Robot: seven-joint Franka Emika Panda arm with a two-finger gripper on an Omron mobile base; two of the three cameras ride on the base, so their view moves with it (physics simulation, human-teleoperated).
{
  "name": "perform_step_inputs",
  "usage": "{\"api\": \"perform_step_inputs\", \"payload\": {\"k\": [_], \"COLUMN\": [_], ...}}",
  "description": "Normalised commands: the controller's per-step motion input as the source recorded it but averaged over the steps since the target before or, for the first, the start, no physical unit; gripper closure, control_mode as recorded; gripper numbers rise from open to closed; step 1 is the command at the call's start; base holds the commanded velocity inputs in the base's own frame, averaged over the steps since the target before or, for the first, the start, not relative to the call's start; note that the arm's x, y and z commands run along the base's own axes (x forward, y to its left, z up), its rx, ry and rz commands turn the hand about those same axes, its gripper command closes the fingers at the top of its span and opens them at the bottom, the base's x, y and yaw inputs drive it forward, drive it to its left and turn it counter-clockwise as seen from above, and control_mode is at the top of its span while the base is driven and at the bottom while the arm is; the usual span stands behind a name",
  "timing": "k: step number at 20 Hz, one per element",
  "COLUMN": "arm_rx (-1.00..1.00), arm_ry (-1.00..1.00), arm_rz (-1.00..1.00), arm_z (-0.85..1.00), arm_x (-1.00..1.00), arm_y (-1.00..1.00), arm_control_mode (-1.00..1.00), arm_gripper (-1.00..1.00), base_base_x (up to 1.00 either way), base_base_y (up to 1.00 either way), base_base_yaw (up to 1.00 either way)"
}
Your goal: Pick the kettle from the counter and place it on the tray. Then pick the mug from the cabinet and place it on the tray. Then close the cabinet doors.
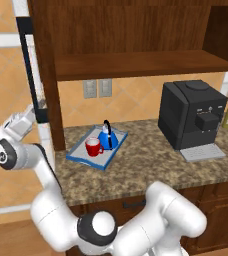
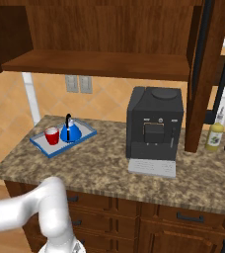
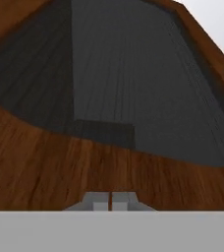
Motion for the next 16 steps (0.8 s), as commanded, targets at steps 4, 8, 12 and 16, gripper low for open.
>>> {"api": "perform_step_inputs", "payload": {"k": [4, 8, 12, 16], "arm_rx": [0.00, 0.00, 0.00, 0.00], "arm_ry": [0.00, 0.01, 0.19, 0.40], "arm_rz": [-0.02, 0.00, 0.00, 0.02], "arm_z": [0.45, 0.40, 0.37, 0.52], "arm_x": [-0.17, -0.03, 0.00, 0.00], "arm_y": [-0.65, -0.77, -0.85, -0.60], "arm_control_mode": [-1.00, -1.00, -1.00, -1.00], "arm_gripper": [1.00, 1.00, 1.00, 1.00], "base_base_x": [0.00, 0.00, 0.00, 0.00], "base_base_y": [0.00, 0.00, 0.00, 0.00], "base_base_yaw": [0.00, 0.00, 0.00, 0.00]}}
